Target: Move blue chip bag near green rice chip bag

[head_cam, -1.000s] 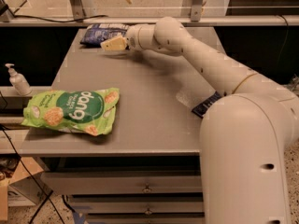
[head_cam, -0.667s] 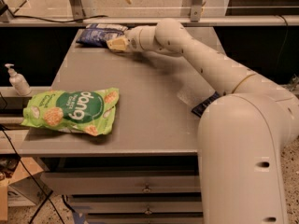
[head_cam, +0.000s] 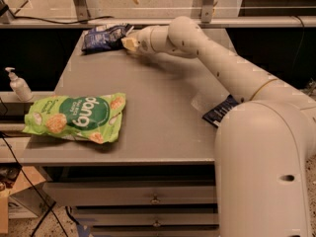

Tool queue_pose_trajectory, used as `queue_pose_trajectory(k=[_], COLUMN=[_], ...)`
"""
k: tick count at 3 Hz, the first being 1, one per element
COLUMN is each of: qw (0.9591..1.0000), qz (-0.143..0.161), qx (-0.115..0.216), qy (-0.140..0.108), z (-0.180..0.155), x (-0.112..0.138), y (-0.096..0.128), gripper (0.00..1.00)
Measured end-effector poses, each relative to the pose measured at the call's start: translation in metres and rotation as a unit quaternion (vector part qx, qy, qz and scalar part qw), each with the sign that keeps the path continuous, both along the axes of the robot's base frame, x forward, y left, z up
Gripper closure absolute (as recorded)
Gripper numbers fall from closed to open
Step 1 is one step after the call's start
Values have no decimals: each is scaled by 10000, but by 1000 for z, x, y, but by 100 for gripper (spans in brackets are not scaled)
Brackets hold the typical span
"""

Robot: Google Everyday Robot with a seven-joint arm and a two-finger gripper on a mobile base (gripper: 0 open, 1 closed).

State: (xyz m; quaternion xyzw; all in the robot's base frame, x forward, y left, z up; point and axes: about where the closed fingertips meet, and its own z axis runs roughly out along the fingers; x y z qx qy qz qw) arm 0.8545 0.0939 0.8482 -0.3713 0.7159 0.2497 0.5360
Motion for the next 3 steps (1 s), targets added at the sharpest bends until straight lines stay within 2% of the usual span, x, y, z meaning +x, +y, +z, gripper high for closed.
queue_pose_trajectory(k=[1,2,3], qw=[9991,9942,9834], qz=[358,967,1761], qx=[-15,107,157], qy=[-244,-452,-411], z=[24,58,72], x=[-21,-54,-102], y=[-5,-10,-13], gripper=[100,100,100])
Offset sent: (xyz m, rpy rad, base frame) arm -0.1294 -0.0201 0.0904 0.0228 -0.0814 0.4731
